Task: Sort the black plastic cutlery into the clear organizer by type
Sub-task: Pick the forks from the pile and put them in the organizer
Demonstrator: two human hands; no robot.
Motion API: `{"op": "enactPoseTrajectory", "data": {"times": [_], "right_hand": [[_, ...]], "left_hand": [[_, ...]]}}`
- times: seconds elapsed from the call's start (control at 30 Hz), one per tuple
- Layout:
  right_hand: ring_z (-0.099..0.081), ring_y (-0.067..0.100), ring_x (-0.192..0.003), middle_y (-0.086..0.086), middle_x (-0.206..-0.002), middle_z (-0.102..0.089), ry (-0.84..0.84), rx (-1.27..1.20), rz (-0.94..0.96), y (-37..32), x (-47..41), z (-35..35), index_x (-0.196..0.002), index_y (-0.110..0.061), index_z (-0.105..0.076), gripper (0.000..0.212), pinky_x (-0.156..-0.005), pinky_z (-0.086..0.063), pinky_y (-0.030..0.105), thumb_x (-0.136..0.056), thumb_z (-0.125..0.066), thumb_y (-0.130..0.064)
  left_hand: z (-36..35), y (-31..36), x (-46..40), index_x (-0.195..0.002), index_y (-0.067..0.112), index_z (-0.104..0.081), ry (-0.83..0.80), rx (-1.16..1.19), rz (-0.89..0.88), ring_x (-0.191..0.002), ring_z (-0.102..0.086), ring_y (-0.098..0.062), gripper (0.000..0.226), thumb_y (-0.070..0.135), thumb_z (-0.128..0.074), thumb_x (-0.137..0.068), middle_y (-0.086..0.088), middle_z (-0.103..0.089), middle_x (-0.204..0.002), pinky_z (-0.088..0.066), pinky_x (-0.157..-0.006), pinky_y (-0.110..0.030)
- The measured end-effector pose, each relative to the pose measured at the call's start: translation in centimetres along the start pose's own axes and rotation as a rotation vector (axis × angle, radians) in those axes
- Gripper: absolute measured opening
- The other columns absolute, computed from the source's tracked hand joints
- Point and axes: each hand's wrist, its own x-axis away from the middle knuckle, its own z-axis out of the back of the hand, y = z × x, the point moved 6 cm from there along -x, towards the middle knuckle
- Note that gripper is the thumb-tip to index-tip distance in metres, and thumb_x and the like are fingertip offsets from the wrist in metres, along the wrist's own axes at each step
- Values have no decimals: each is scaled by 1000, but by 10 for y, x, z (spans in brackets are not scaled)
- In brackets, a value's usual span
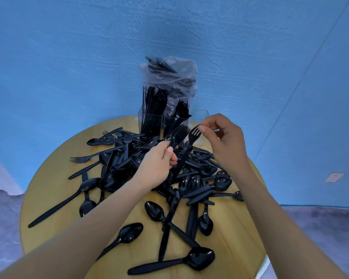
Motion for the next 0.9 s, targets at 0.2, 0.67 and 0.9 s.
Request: {"op": "enactPoseTrajectory", "data": {"times": [0.2, 0.67, 0.9], "right_hand": [[-59, 11, -68, -14, -67, -56, 41, -14, -72, -10, 7, -14, -75, -34, -53, 27, -62, -42, 13, -91, -60, -14], [-63, 14, -65, -4, -78, -53, 57, -88, -181, -31, 36, -49, -87, -17, -53, 12, -57, -43, 9, -90, -60, -9], [-54, -4, -77, 1, -101, -56, -146, 76, -163, -38, 68, -70, -98, -20, -58, 12, -71, -41, 6, -89, -62, -13]], "left_hand": [[-7, 17, 19, -110, 18, -51, -90, 217, 17, -78, -65, -10, 21, 16, -31, -103, 0, -61, -84, -54, -76, -20], [24, 6, 66, -113, -4, -49, -47, 349, 44, -50, -38, -2, 32, 21, -30, -103, 2, -47, -74, -32, -45, -16], [55, -26, 96, -113, -5, -50, 55, 211, 67, -52, -32, -7, 35, 23, -31, -103, -10, -39, -77, -27, -49, -21]]}}
